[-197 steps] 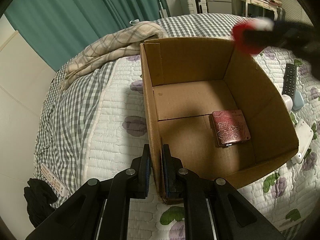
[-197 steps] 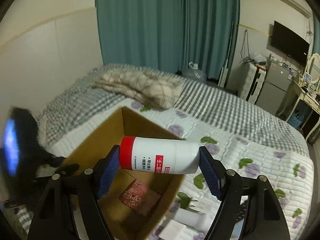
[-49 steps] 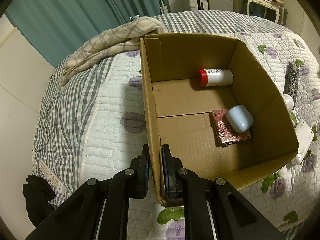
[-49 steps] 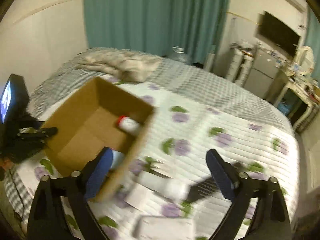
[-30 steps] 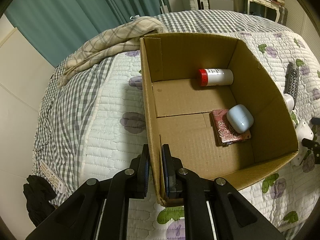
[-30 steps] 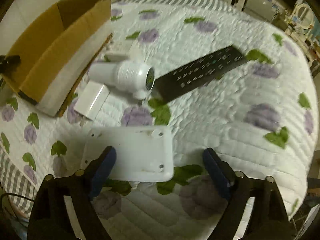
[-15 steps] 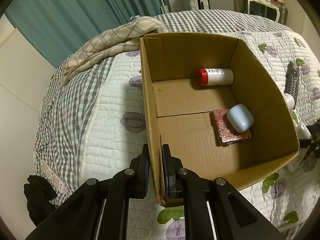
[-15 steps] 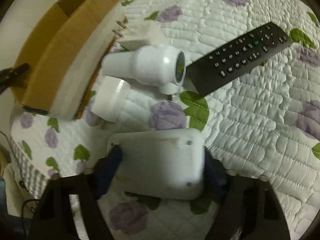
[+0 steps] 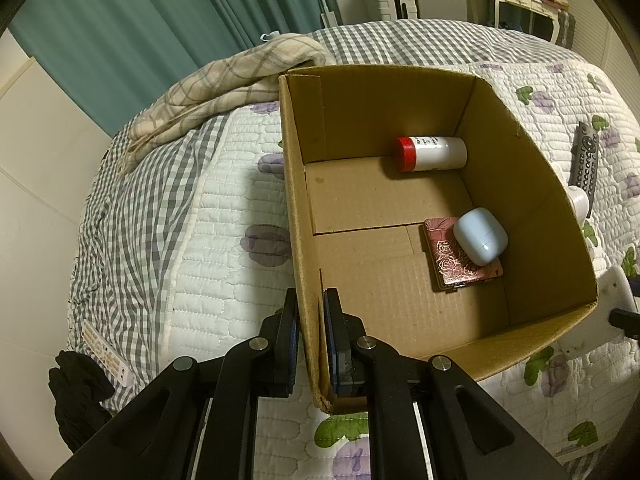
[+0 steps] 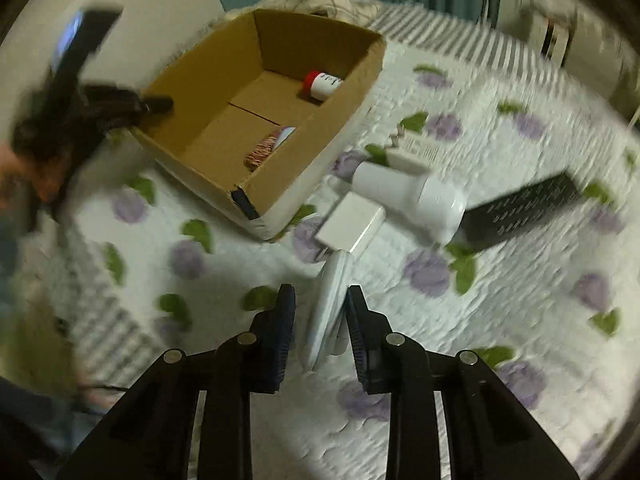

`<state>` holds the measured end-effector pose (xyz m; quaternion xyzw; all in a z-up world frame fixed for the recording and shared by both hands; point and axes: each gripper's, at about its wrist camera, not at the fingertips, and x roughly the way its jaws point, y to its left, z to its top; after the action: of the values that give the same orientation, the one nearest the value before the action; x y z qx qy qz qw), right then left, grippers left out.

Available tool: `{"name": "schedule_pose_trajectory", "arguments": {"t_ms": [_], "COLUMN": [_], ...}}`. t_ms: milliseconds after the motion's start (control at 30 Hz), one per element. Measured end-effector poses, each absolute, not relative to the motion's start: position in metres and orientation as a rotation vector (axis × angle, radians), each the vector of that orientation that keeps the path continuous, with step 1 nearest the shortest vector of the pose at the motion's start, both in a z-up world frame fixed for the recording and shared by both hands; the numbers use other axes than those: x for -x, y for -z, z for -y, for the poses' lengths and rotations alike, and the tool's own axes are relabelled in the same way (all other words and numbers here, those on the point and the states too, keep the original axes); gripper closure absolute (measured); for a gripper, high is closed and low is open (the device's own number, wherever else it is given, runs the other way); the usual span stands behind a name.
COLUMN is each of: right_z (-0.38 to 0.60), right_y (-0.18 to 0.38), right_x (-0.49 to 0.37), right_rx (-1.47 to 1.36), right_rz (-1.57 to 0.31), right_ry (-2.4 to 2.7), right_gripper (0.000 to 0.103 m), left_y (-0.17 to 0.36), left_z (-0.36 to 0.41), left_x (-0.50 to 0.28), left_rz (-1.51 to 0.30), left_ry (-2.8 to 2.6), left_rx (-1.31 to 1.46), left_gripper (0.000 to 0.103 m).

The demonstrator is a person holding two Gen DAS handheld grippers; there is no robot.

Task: Organize rigid objects
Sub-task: 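Grasp the white plastic tray by its edge with the right tool, then carry the white tray into the box and release it with the right tool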

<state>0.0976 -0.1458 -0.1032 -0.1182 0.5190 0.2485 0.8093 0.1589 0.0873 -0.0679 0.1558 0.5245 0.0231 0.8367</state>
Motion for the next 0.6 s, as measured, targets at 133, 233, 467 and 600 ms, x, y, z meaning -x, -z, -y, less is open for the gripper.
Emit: {"name": "schedule_pose_trajectory", "arguments": {"t_ms": [133, 233, 467, 600], "right_z": [0.141, 0.136, 0.12, 0.127], "right_y": [0.11, 0.113, 0.099, 0.072], "right_x": [-0.102, -0.1, -0.083, -0.083], "right_rx": [0.285, 0.274, 0.349, 0.309], "right_rz": [-1.067, -1.031, -0.926, -0.879], "right_ry": [-0.47, -0.462, -0.495, -0.508], "right_gripper": [0.062, 0.063, 0.088, 0.089], "left_y": [0.068, 0.068, 0.068, 0.068], "left_z": [-0.087, -0.087, -0.086, -0.087], "left_x": [-0.159, -0.159, -0.159, -0.159], "left_rz": [-1.109, -1.11, -1.109, -1.109], "left_ry": [-0.049, -0.049, -0.048, -0.048], "left_rx": [-0.33, -0.329, -0.327, -0.327], "left_gripper": [0.092, 0.092, 0.092, 0.092]}}
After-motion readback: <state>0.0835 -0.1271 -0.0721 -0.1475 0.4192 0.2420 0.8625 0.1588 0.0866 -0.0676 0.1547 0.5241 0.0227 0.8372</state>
